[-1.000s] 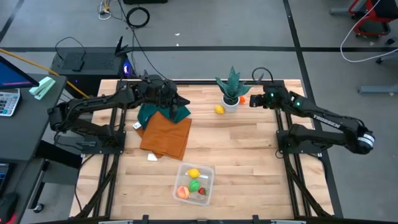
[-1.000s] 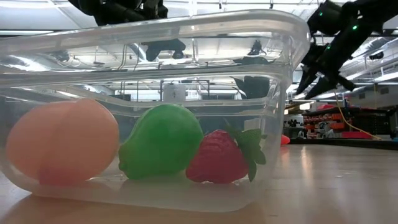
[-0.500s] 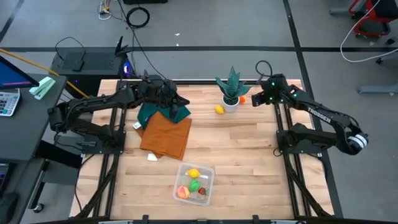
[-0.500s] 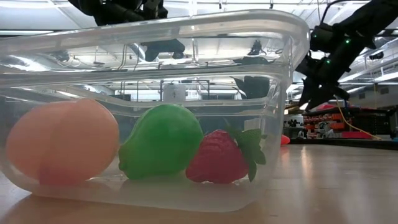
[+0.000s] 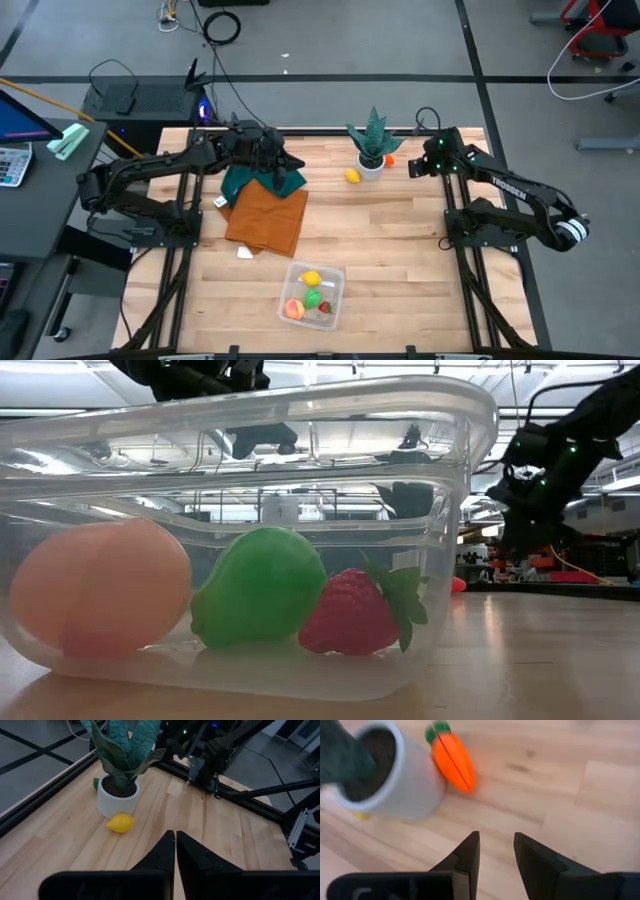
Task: Pick and placing Produce into tupperware
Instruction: Put the orange carrot into the transparent bin
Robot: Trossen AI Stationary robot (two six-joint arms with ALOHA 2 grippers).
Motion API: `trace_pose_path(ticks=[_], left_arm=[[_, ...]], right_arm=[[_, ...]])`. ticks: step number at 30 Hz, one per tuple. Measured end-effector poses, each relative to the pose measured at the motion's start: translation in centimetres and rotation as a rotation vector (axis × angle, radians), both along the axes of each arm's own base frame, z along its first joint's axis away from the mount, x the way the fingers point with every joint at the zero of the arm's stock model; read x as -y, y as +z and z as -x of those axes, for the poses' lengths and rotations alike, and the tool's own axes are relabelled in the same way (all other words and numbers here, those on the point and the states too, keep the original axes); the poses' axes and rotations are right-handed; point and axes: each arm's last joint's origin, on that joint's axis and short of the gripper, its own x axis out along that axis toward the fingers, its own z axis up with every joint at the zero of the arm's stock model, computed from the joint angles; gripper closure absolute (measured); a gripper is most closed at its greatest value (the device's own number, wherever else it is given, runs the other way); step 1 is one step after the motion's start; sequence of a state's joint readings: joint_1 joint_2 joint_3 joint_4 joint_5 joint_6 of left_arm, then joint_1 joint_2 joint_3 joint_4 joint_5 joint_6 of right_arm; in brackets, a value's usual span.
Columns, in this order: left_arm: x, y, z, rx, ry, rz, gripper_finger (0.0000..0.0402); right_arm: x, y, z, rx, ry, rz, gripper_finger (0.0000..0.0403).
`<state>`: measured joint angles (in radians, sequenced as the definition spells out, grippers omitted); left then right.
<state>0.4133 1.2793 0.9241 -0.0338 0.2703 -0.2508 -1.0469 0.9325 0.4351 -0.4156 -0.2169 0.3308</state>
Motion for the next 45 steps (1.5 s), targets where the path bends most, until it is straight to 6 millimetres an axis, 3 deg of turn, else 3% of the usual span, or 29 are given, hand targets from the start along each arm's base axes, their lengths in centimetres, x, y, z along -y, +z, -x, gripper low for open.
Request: trace_pose_path(ticks=[5, 12, 22, 27, 45], left_arm=[[0.0, 0.0, 0.0, 0.0, 0.0, 0.0, 0.0375], [0.0, 0.0, 0.0, 0.002, 0.007, 0.018, 0.0384], [0.0, 0.0, 0.0, 0.002, 0.007, 0.017, 0.0381], [0.0, 0.0, 0.0, 0.001, 0.006, 0.016, 0.0374], [0.0, -0.2, 0.1, -0.022, 0.007, 0.027, 0.0387]], right_arm=[[-0.4, -0.6, -0.8, 0.007, 0.093, 0.081, 0.0318], [-0.7, -0.5, -1.9, -0.133, 0.247, 0.252, 0.0299], [-0.3, -1.9, -3.1, -0.168, 0.307, 0.219, 0.0184], [0.5, -2.3, -3.7, -0.182, 0.245, 0.259, 0.0143], [1.8, -4.1, -4.8, -0.189, 0.296, 0.277, 0.0142]])
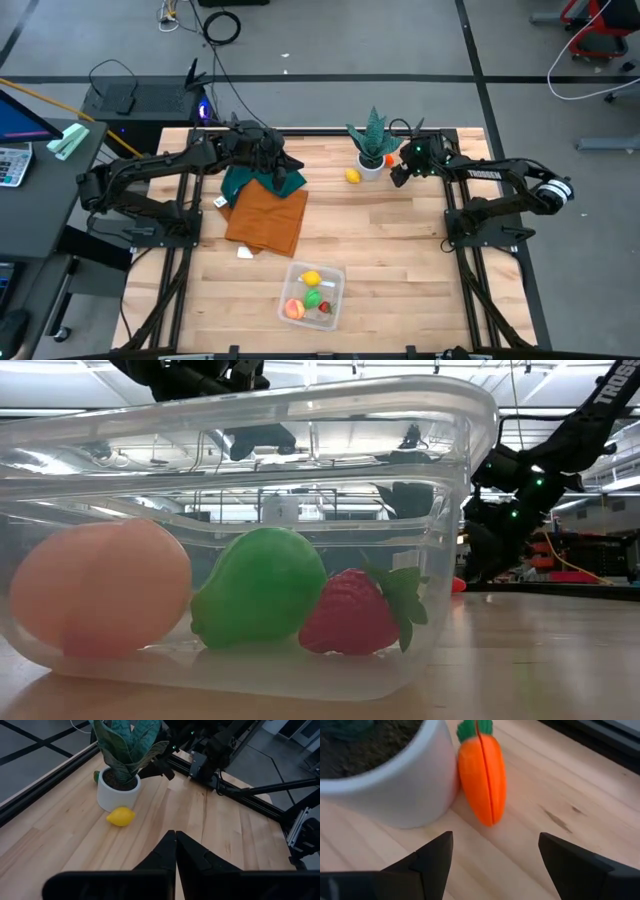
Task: Pick and placing Produce into tupperware
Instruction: Put the orange carrot into the transparent bin
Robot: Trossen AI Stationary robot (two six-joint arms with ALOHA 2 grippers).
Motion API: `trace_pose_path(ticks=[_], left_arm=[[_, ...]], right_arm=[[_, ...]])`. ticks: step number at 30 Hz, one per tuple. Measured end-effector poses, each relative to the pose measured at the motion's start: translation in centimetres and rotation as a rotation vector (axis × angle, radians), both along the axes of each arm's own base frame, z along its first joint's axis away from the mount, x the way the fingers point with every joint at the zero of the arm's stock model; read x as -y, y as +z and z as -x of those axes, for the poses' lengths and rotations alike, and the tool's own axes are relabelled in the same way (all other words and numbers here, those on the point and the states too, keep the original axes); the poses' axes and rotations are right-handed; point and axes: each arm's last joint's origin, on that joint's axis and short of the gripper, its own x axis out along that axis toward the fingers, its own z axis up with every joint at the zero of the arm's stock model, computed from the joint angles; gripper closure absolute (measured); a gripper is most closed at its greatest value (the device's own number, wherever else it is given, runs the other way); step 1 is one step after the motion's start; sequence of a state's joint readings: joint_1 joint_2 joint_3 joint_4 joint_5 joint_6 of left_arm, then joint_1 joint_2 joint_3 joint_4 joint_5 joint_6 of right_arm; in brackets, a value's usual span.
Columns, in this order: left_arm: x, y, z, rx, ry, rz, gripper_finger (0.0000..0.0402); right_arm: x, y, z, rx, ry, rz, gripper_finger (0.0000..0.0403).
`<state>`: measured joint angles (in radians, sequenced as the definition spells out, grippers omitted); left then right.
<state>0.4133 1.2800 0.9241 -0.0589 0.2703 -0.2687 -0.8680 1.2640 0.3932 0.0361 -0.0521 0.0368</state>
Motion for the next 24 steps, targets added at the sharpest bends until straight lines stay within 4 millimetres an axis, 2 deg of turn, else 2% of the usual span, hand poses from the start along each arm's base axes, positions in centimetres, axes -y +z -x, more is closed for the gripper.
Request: trace_pose_path(ticks=[8, 19, 24], left_arm=[[0.0, 0.0, 0.0, 0.0, -0.001, -0.001, 0.0374], [0.0, 0.0, 0.0, 0.0, -0.001, -0.002, 0.0389], [0.01, 0.0, 0.0, 0.0, -0.001, -0.001, 0.0384]], right_arm=[[0.3, 0.39, -0.27, 0.039, 0.008, 0.043, 0.0143], [0.43, 0.58, -0.4, 0.061, 0.005, 0.061, 0.0143], [0.57, -0.1, -0.52, 0.046, 0.001, 0.034, 0.0143]])
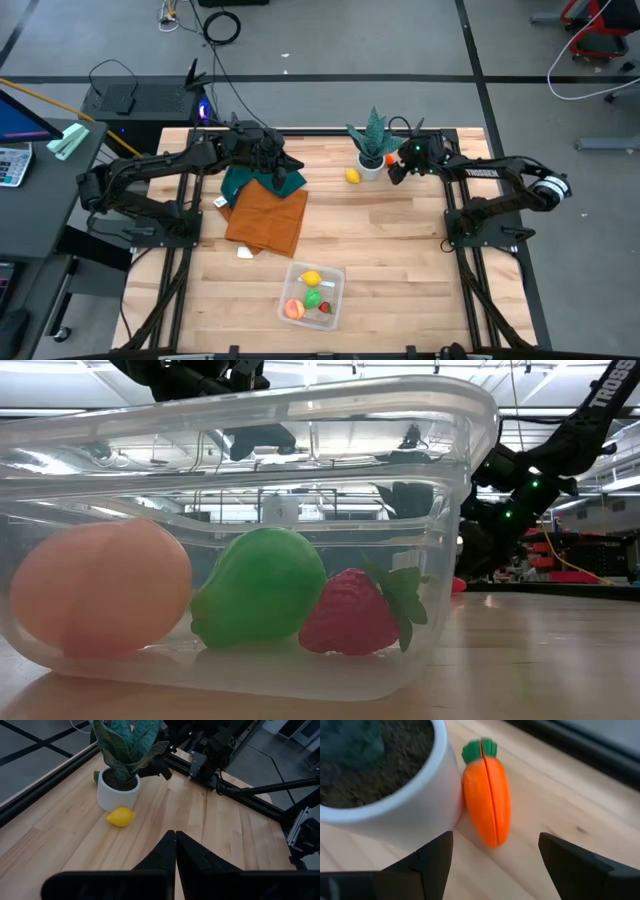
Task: Pick and placing Produce into tupperware
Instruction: Put the orange carrot into the transparent bin
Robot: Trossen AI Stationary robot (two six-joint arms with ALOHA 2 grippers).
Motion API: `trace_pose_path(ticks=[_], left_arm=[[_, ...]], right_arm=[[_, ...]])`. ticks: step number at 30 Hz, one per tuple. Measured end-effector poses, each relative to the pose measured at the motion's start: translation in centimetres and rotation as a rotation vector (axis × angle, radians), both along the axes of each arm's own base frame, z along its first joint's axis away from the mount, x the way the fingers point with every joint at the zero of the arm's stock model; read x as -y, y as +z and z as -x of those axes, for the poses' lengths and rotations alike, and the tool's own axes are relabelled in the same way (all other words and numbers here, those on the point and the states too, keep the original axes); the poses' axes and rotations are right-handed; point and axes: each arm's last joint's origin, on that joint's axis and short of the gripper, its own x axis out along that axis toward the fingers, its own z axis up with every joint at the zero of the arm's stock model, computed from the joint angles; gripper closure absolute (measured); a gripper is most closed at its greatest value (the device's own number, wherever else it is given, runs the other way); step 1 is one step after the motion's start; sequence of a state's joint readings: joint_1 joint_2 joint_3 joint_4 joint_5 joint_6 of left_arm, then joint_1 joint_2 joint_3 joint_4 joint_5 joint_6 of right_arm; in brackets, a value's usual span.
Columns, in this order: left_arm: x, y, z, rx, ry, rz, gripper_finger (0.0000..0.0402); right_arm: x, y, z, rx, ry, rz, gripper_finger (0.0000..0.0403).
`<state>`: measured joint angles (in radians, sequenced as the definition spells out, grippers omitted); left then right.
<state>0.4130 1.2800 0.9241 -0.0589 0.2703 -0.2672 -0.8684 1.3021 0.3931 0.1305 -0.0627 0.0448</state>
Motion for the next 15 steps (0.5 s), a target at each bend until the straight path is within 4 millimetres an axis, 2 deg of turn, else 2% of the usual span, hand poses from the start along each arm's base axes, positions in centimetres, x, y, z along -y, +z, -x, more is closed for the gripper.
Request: trace_pose_path(ticks=[7, 15], left_arm=[[0.0, 0.0, 0.0, 0.0, 0.001, 0.002, 0.0373], [0.0, 0.0, 0.0, 0.0, 0.001, 0.003, 0.0383]], right_arm=[[0.5, -1.3, -0.4, 0.002, -0.014, -0.034, 0.0145], [0.6, -1.2, -0.5, 0.017, -0.027, -0.027, 0.0164]])
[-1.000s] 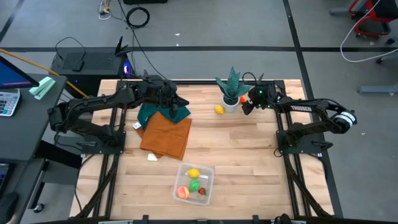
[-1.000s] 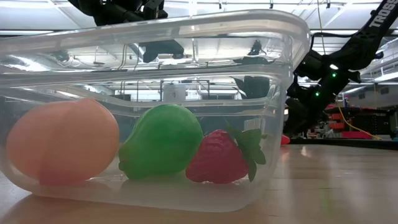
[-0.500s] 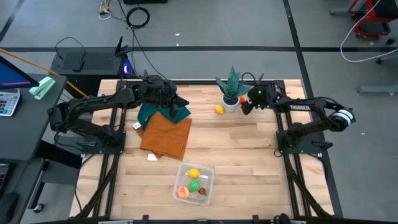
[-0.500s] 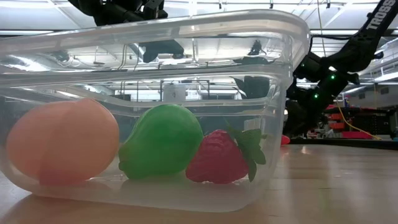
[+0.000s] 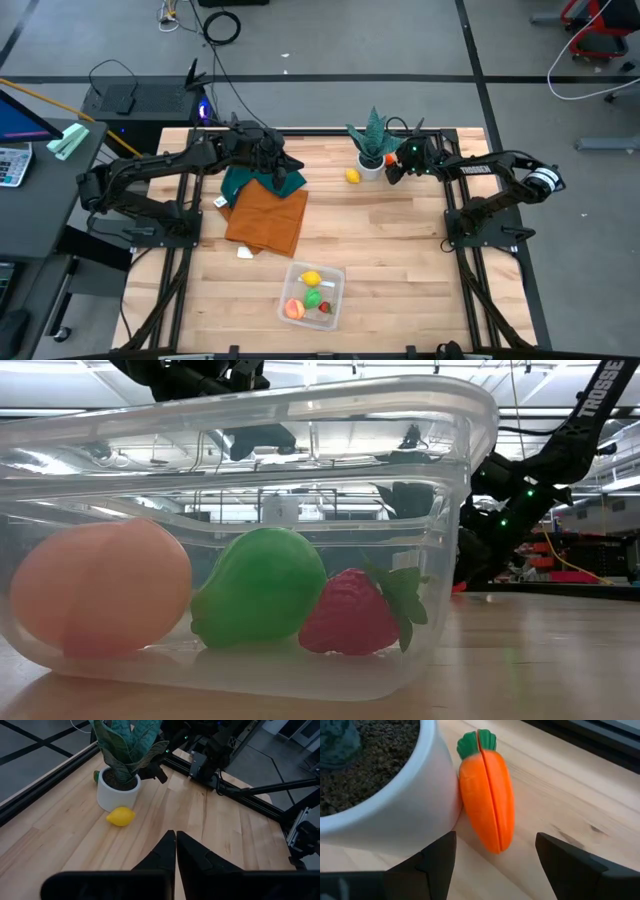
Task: Pick and placing Produce into tupperware
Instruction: Put the orange carrot into the transparent bin
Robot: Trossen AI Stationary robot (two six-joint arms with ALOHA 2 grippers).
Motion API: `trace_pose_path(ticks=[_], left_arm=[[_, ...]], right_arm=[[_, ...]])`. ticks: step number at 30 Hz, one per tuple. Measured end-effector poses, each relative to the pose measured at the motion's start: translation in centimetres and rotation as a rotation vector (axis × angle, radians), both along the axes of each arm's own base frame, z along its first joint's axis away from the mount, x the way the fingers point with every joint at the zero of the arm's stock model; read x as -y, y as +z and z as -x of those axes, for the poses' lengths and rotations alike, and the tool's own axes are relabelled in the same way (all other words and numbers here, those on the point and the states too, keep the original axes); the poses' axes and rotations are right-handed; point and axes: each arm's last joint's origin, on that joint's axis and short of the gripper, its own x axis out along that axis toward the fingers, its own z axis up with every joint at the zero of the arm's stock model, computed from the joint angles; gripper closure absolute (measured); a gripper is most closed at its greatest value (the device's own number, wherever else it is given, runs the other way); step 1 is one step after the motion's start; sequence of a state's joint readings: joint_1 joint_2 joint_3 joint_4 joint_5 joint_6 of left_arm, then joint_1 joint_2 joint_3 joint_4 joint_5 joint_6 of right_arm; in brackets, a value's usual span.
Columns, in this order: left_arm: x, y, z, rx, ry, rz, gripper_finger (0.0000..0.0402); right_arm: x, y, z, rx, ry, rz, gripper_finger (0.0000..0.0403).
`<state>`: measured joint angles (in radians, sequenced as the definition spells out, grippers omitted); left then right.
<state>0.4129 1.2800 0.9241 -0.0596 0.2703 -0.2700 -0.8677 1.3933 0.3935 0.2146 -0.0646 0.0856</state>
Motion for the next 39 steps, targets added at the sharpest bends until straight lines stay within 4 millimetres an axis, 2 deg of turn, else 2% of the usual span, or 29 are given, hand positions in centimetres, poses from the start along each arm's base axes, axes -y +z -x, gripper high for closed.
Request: trace_pose_path(ticks=[14, 22, 33, 39], left_arm=[[0.0, 0.0, 0.0, 0.0, 0.0, 0.0, 0.0377], [0.0, 0.0, 0.0, -0.001, 0.0, 0.0, 0.0389], [0.0, 0.0, 0.0, 0.0, 0.0, 0.0, 0.0373], [0.0, 0.0, 0.0, -0.001, 0.0, 0.0, 0.0379]], right_arm=[[0.4, 0.6, -0.4, 0.056, -0.003, 0.034, 0.0172], [0.4, 0.6, -0.4, 0.058, -0.001, 0.031, 0.0174], [0.6, -0.4, -0.6, 0.072, -0.006, -0.016, 0.0175], [0.6, -0.4, -0.7, 0.078, -0.004, -0.016, 0.0187]])
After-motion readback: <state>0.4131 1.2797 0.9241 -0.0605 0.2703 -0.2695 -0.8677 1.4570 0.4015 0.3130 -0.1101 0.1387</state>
